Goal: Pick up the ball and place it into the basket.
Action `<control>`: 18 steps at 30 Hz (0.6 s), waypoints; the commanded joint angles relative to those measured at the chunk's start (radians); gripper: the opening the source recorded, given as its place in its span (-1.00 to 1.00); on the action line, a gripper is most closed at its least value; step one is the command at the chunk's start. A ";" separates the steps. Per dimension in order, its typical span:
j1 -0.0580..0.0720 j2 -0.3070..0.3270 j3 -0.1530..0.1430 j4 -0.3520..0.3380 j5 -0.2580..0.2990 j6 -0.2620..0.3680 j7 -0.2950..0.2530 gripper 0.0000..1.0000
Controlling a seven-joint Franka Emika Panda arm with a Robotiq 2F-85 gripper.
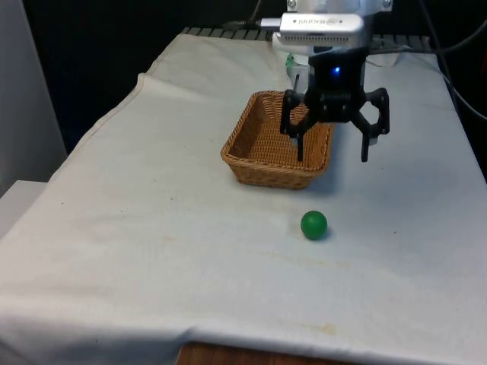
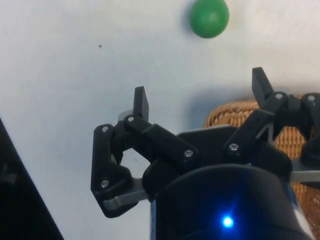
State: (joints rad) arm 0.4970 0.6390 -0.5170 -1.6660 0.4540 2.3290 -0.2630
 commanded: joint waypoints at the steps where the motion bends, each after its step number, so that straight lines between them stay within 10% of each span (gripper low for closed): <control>1: -0.011 0.005 0.012 0.001 0.022 0.018 -0.021 1.00; 4: -0.003 0.013 0.000 0.000 0.026 0.015 -0.024 1.00; 18: -0.050 0.094 0.004 0.002 0.185 0.076 -0.196 1.00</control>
State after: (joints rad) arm 0.4560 0.7340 -0.5230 -1.6660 0.6360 2.3970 -0.4550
